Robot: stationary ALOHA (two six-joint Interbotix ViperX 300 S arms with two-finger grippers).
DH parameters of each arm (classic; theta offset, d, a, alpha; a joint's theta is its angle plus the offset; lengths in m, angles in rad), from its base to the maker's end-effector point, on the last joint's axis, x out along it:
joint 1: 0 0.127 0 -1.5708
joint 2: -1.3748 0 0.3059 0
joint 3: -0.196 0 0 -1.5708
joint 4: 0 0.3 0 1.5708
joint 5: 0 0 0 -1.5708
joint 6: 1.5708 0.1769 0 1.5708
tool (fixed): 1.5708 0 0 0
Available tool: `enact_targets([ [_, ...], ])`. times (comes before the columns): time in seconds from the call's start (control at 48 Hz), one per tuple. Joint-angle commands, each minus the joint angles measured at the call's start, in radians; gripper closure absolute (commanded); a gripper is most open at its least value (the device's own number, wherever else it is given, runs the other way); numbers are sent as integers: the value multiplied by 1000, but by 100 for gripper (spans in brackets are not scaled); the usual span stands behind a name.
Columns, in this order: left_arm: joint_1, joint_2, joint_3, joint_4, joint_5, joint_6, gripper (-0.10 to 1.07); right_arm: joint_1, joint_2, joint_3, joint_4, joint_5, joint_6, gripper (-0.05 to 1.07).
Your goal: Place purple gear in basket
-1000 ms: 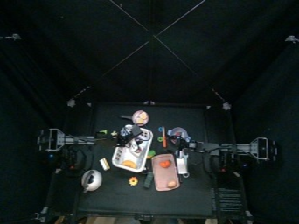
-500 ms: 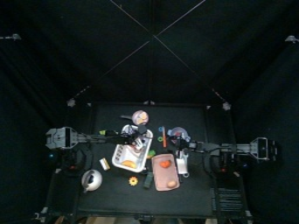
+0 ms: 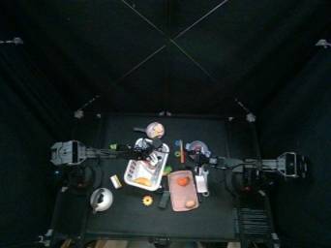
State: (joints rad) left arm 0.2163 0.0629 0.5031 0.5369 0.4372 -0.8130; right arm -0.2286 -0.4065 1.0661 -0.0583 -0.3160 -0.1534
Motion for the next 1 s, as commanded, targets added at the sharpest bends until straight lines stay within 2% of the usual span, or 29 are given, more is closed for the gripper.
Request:
enact_targets([
  [0.0, -2, -37, -25, -9, 2, -2, -5, 2, -15, -8, -2, -9, 2, 7],
  [0.75, -5, -57, -26, -6, 2, 0, -5, 2, -15, -9, 9, -9, 3, 7],
  [0.875, -5, -69, -26, -5, 2, 3, -5, 2, -18, -15, 41, -9, 5, 7],
  [0.979, 2, -101, -25, 2, 5, 5, -5, -6, -25, -20, 109, -9, 9, 7],
])
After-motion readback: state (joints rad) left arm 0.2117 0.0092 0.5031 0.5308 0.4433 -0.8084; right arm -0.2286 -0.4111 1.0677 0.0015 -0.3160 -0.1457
